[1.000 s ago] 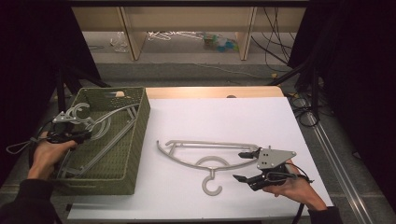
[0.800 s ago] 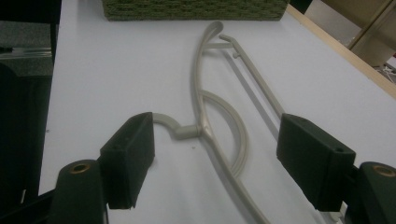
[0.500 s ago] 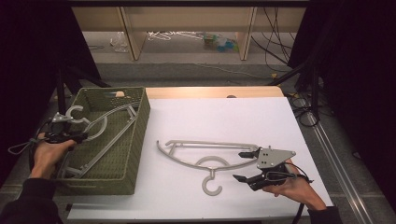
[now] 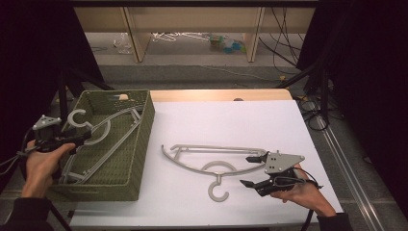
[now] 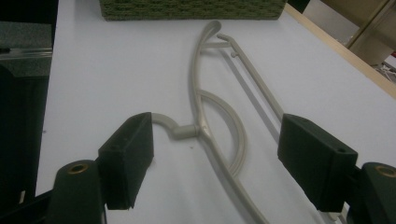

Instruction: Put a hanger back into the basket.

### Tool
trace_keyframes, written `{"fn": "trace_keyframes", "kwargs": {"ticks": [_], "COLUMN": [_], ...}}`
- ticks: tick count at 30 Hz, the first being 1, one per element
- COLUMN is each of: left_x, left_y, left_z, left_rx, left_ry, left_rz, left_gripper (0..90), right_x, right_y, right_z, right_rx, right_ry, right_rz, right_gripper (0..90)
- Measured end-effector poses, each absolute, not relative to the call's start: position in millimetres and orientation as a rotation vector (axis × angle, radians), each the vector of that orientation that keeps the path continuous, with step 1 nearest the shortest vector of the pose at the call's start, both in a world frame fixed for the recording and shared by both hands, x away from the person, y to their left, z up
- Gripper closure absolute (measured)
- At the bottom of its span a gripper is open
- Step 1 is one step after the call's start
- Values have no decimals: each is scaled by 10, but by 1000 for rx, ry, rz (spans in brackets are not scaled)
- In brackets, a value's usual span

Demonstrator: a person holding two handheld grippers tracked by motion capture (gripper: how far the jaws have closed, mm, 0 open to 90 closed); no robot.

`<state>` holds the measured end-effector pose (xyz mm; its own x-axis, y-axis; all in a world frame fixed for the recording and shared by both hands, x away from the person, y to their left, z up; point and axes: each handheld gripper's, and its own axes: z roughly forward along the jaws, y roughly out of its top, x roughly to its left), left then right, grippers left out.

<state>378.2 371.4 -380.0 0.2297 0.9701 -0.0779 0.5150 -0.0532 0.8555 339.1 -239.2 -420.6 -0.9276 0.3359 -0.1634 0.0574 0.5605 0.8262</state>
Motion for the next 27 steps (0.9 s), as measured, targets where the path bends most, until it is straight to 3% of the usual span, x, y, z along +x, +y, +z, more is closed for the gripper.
{"fn": "trace_keyframes", "kwargs": {"ticks": [12, 23, 27], "left_x": [3432, 3259, 3197], "left_y": [3136, 2539, 2345], "left_z": [-3594, -3578, -3537], "left_rx": [1661, 1725, 1772], "left_ry": [1152, 941, 883], "left_rz": [592, 521, 535], "left_gripper": [316, 192, 194], "right_x": [3394, 3397, 3399], "right_y": [-2386, -2390, -2389], "right_z": [-4215, -4219, -4224], "right_rx": [330, 343, 350], "right_ry": [2493, 2493, 2497], "right_rz": [1294, 1295, 1289], "right_gripper": [266, 259, 259]}}
